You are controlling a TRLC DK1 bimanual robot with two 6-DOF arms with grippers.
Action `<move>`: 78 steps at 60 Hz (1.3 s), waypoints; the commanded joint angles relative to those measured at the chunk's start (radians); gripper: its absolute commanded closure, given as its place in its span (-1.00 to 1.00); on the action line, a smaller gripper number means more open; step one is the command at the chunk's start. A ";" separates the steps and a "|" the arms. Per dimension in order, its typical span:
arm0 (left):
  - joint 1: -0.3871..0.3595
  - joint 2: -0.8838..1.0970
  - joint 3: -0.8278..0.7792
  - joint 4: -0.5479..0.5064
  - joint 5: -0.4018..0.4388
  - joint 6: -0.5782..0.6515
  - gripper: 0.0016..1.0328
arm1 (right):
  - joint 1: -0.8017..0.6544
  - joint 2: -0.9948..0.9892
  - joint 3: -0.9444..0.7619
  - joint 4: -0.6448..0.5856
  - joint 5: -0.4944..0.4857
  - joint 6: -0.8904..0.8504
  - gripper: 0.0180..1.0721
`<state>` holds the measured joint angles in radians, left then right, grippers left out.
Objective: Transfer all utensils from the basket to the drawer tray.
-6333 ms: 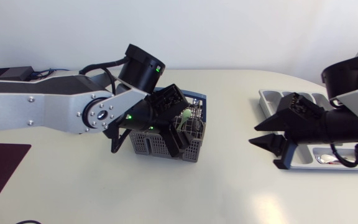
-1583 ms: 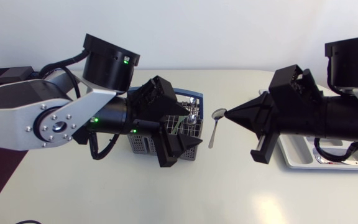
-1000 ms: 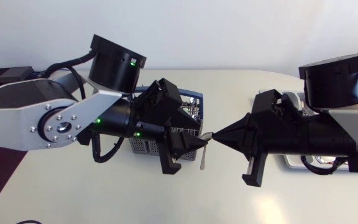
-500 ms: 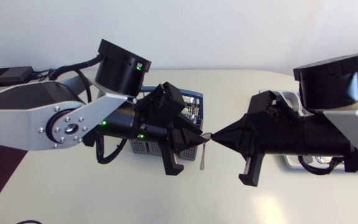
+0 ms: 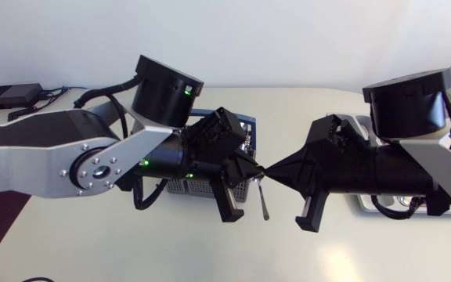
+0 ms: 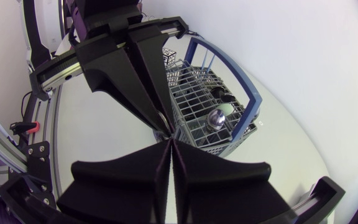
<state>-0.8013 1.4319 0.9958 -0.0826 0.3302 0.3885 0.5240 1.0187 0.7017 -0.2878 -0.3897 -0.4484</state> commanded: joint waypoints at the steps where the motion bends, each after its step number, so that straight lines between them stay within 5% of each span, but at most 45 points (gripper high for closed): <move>1: -0.013 0.024 0.012 0.009 -0.022 -0.014 0.94 | 0.010 0.011 -0.002 0.019 0.000 0.017 0.89; 12: -0.009 0.024 0.027 0.009 -0.063 -0.031 0.94 | 0.004 -0.005 -0.011 0.041 0.015 0.028 0.84; 17: 0.001 0.021 0.038 0.020 -0.083 -0.062 0.94 | -0.005 -0.028 -0.021 0.053 0.029 0.043 0.36; 23: 0.019 0.021 0.052 0.032 -0.095 -0.112 0.94 | -0.022 -0.051 -0.028 0.053 0.038 0.050 0.09; 45: 0.031 0.033 0.149 0.026 -0.181 -0.332 0.94 | 0.011 -0.069 -0.076 0.134 0.161 0.079 0.09; 78: -0.027 0.048 0.227 -0.051 -0.235 -0.441 0.94 | 0.067 -0.046 -0.100 0.292 0.336 0.045 0.16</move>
<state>-0.8215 1.4639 1.1812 -0.1265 0.1017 -0.0185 0.5762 0.9558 0.6270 -0.0174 -0.0738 -0.3954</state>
